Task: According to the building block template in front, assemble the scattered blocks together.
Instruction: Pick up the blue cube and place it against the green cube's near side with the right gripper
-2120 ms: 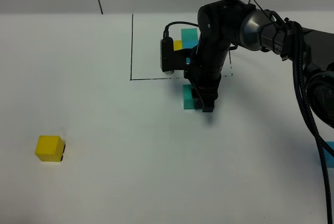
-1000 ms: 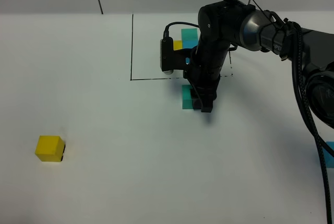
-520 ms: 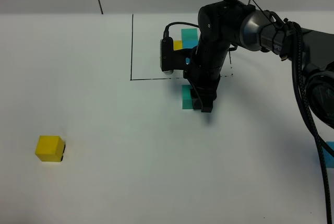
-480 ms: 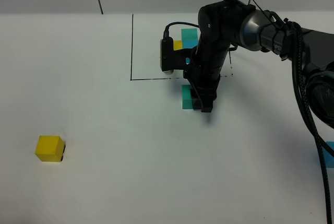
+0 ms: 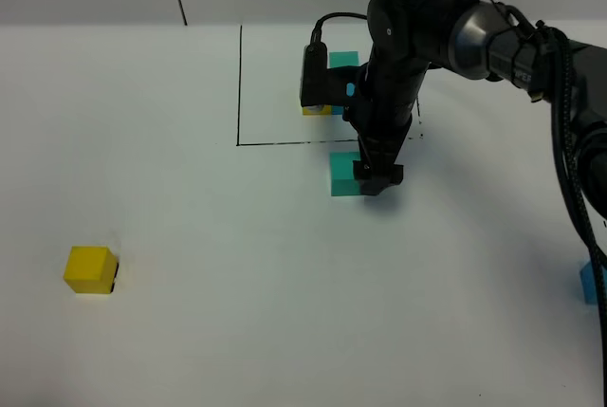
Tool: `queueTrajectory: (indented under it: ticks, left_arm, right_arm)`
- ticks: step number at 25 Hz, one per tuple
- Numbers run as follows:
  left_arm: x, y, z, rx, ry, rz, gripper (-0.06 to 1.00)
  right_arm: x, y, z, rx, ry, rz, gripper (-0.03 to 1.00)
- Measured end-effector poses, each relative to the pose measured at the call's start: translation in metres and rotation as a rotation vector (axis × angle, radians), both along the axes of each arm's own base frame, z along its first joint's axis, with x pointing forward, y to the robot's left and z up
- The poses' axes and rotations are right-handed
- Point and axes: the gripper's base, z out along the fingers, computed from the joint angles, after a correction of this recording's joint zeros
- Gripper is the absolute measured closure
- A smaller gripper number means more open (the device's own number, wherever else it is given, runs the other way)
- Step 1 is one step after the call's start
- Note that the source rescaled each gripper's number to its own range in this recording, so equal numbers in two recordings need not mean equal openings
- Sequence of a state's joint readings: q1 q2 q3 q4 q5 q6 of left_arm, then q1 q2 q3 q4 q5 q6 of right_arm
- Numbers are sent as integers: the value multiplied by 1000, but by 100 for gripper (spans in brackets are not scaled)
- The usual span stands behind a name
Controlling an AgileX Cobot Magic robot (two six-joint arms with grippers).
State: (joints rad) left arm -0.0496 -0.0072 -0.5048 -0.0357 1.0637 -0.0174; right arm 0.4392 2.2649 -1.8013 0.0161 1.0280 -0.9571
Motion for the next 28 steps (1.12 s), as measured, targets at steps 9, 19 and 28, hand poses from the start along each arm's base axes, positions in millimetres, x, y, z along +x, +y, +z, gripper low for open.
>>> queueTrajectory:
  ticks: [9,19,28]
  left_arm:
    - [0,0,0,0,0,0,10]
    - [0,0,0,0,0,0,10]
    - [0,0,0,0,0,0,10]
  right_arm:
    - [-14,-68,46,56,154,-707,-3]
    - [-116,-178,64,91,34,-1332,-3]
    - [-187,-213,29,147,-14,-1507,-3]
